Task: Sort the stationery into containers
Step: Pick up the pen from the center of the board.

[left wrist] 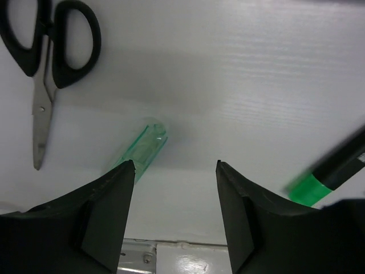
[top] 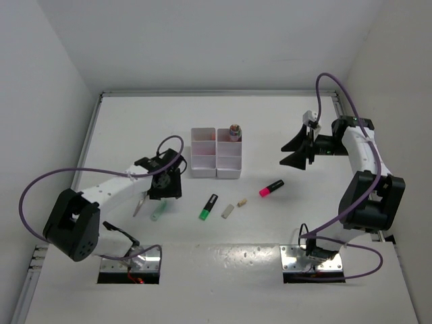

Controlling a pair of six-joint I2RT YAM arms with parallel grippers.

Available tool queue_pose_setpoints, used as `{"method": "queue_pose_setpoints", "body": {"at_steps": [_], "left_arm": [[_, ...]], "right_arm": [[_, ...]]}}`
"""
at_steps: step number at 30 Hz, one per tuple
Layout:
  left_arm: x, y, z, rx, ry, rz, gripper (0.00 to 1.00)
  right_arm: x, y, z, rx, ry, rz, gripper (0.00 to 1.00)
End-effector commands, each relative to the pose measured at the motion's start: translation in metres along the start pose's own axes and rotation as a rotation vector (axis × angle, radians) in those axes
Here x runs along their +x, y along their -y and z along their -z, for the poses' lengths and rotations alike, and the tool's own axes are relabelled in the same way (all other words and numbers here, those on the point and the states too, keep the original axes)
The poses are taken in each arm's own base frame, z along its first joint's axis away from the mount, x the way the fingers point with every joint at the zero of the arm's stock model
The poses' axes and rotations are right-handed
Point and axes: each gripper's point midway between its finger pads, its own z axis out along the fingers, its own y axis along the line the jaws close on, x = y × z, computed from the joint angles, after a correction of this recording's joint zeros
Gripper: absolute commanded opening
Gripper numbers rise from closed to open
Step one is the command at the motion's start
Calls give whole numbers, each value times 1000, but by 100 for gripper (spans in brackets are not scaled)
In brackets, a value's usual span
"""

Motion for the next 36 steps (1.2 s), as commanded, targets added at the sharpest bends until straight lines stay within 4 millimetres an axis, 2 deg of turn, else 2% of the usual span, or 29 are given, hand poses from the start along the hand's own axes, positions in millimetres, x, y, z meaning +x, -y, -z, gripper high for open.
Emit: {"method": "queue_pose_setpoints", "body": {"at_steps": [1,18,23,30,36], "left_arm": [[-22,-11,13,-69,45,0,66],[8,-20,-20,-177,-125,-60,67],[8,-17,-28,-172,-136,-80,67],[19,-10,-38,-132,-195,-77,52],[31,-14,-45,-118,-232,-58,47]], "right_arm": [[-13,-3,-2,-9,63,46,60],[-17,-2,2,8,94,42,62],[-14,-3,1,7,94,43,62],[-8,-1,2,11,96,31,62],[-7,-2,4,20,98,30,62]]}}
